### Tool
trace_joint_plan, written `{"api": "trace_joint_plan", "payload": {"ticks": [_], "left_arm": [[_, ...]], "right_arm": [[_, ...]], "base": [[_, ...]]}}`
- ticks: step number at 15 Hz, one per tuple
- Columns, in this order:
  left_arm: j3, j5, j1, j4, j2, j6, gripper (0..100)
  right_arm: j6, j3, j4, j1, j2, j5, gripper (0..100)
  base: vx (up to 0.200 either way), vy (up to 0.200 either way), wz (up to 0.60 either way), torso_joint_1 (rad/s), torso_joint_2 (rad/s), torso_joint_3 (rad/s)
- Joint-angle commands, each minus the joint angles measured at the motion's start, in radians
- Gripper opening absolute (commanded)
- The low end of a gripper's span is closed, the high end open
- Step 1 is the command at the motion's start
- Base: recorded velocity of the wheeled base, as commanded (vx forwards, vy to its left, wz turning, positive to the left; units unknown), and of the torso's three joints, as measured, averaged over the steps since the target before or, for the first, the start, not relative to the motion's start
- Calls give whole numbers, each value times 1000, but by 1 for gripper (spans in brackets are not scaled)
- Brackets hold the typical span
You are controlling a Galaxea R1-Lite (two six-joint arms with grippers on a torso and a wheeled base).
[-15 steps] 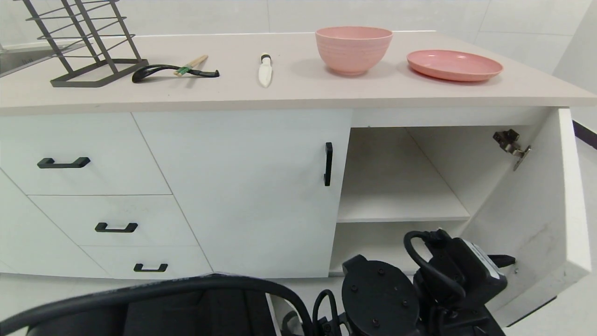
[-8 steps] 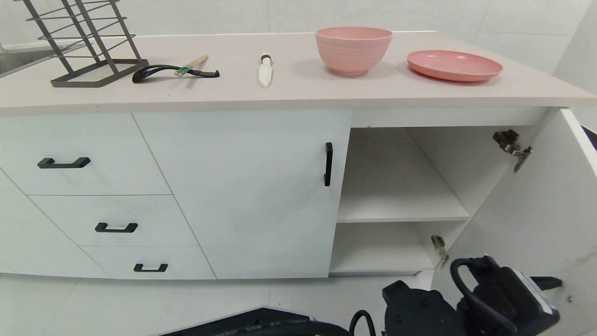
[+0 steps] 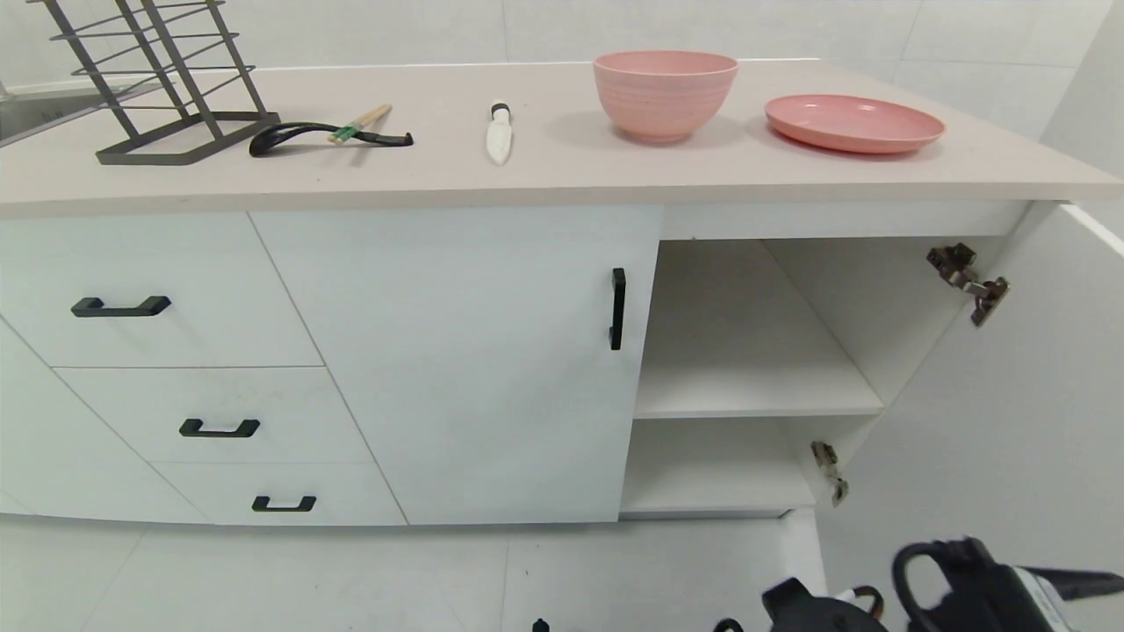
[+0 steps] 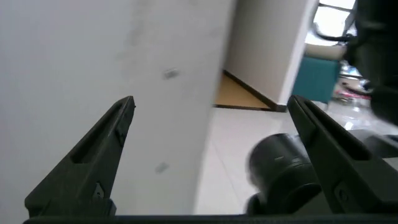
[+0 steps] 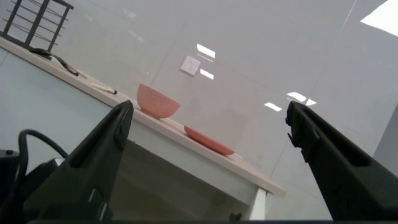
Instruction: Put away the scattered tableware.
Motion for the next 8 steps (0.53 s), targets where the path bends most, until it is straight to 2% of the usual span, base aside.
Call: {"api": "trace_joint_plan", "payload": {"ticks": [1, 4, 7, 8], "left_arm": [[47, -1, 47, -40, -6, -4, 100], [290, 4, 128, -40, -142, -4, 100], [511, 10, 254, -40, -271, 9, 100], [647, 10, 311, -40, -348, 28, 100]], "right_arm": [[0, 0, 0, 0, 4, 0, 100], [1, 0, 31, 1, 4, 0, 100], [6, 0, 97, 0, 4, 0, 100], [9, 0, 152, 0, 4, -4, 100]], "base": [[0, 0, 0, 0, 0, 0], [0, 0, 0, 0, 0, 0], [0, 0, 0, 0, 0, 0], [0, 0, 0, 0, 0, 0]]}}
